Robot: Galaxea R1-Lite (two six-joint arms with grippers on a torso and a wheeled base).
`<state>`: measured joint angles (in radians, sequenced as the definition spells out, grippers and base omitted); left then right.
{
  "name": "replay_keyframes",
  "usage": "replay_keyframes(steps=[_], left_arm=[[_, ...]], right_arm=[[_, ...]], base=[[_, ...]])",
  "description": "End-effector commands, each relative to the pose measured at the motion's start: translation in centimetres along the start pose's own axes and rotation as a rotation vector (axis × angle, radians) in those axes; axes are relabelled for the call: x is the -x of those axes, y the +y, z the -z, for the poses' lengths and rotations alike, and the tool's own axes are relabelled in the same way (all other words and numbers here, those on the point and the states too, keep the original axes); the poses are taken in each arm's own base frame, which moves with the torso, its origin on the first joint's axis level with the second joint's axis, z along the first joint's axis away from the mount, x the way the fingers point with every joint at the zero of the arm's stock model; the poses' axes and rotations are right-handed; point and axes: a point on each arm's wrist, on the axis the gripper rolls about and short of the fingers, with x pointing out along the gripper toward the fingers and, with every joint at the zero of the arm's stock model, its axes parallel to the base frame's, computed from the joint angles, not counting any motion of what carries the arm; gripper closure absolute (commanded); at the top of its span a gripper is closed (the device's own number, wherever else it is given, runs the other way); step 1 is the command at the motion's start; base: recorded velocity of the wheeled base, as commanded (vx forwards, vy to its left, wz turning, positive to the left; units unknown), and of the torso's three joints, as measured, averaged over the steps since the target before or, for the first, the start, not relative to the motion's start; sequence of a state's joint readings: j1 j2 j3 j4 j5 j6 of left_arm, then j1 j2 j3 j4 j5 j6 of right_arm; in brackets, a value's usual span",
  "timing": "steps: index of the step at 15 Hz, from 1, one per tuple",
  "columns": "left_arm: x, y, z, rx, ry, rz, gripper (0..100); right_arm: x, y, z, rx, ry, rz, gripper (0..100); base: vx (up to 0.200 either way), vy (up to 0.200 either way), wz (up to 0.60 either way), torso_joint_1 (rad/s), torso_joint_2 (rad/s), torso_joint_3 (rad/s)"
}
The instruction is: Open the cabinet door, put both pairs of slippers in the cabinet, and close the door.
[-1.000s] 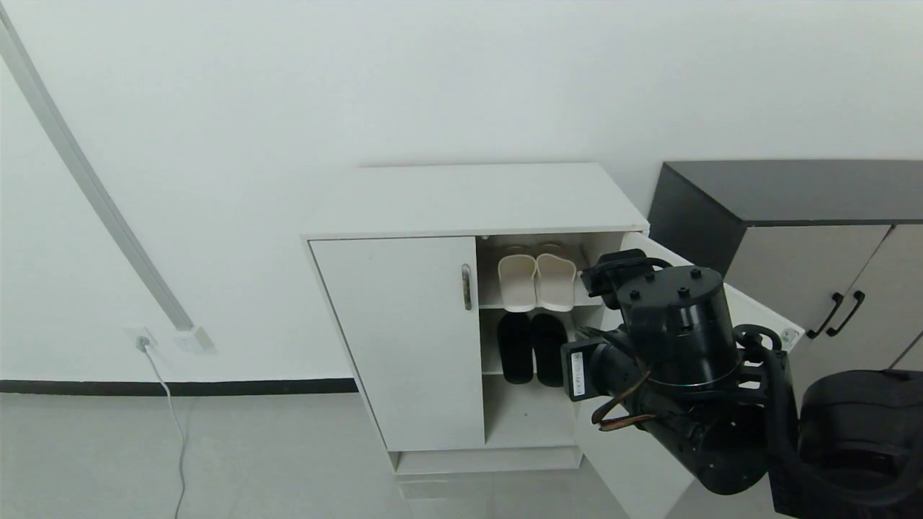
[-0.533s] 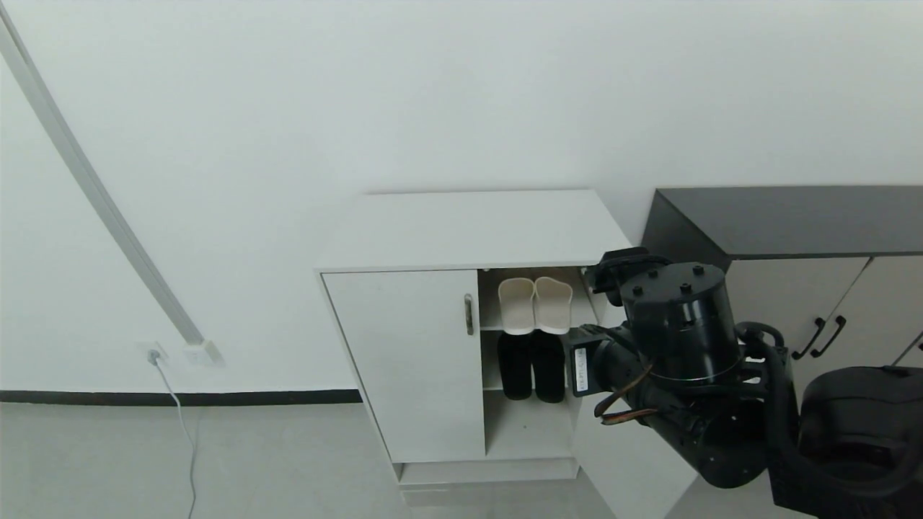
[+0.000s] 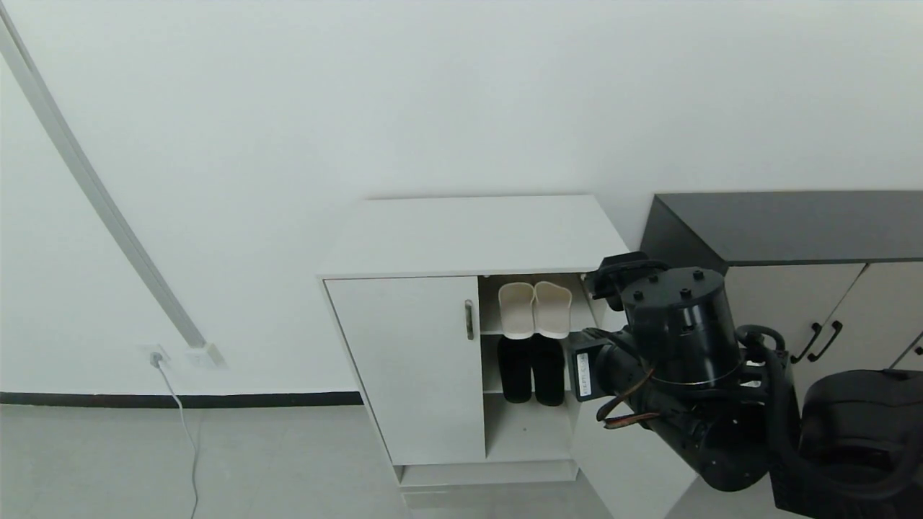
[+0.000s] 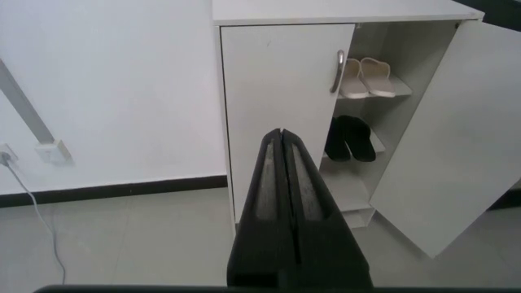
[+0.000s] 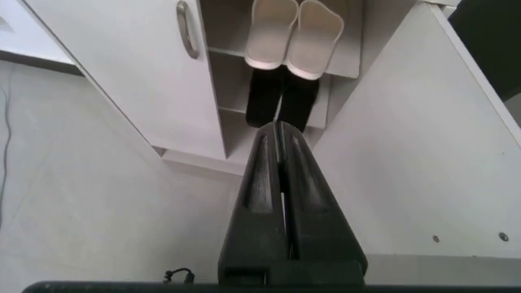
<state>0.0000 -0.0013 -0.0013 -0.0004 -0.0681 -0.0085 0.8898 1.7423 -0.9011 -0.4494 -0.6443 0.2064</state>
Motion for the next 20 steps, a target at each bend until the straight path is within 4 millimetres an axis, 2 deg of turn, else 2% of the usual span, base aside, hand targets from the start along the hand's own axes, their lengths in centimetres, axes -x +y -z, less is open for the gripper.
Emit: replay_keyframes(steps=[1,5,12,16,18,20], left_arm=[[0.0,0.0,0.0,0.001,0.000,-0.001,100],[0.0,0.0,0.0,0.001,0.000,-0.001,100],[0.0,0.0,0.0,0.001,0.000,-0.001,100],[0.0,0.0,0.0,0.002,0.000,-0.001,100],[0.0,0.0,0.0,0.002,0.000,-0.001,100],[0.0,0.0,0.0,0.001,0.000,-0.002,100]], right_arm=[[0.0,0.0,0.0,0.001,0.000,0.002,100],[-0.2,-0.2,-0.1,-0.007,-0.004,0.008,100],[-0.4,-0.5,0.0,-0.004,-0.014,0.015,100],[-0.5,-0.5,-0.1,-0.011,-0.021,0.016,100],[-1.0,-1.0,-0.9,-0.022,-0.077,0.030,100],[-3.1,-2.7,-2.1,-0.029,-0.090,0.060,100]], base=[[0.000,0.000,-0.60,-0.002,0.00,-0.002],[0.000,0.000,-0.60,0.008,0.00,0.000],[0.000,0.000,0.00,0.000,0.00,0.000],[-0.150,0.000,0.00,0.005,0.00,-0.003],[0.000,0.000,0.00,0.000,0.00,0.000],[0.000,0.000,0.00,0.000,0.00,0.000]])
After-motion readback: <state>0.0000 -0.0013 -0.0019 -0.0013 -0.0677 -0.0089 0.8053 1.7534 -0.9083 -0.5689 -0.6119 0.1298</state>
